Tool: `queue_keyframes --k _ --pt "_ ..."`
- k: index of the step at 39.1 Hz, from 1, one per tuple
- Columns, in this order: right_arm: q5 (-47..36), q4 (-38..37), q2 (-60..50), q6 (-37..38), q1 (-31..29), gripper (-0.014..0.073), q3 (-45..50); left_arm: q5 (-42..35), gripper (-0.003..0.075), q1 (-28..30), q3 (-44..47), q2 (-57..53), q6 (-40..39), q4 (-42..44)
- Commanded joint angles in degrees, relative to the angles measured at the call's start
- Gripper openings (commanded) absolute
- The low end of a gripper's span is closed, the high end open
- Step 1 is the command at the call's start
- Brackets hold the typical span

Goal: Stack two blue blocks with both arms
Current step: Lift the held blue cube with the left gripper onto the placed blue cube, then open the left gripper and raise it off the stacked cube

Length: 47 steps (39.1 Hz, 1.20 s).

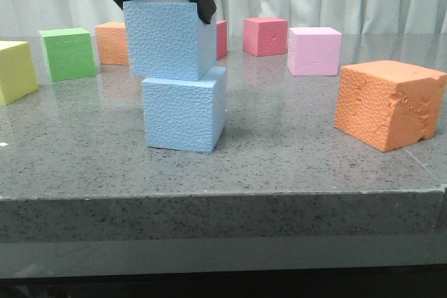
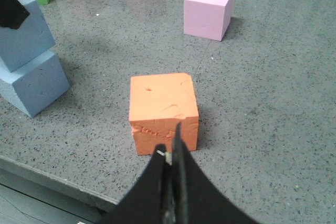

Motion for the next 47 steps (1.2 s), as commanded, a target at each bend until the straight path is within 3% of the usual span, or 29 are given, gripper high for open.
queue_keyframes --k 1,8,18,47 --pt "-3.91 0.89 0.26 -0.07 -0.12 -0.0067 -1.37 0.66 0.0284 -0.78 -1.04 -2.68 -0.61 -1.67" --pt "-3.91 0.89 0.26 -0.07 -0.12 -0.0067 -1.37 0.2 0.03 -0.78 -1.04 -2.68 -0.61 -1.46" --pt "-3.91 0.89 0.26 -0.07 -0.12 -0.0067 -1.37 0.09 0.051 -0.78 -1.04 -2.68 -0.61 -1.22" --pt "-3.91 0.89 0.26 -0.07 -0.12 -0.0067 -1.37 1.76 0.0515 -0.78 -10.44 -5.3 0.28 0.63"
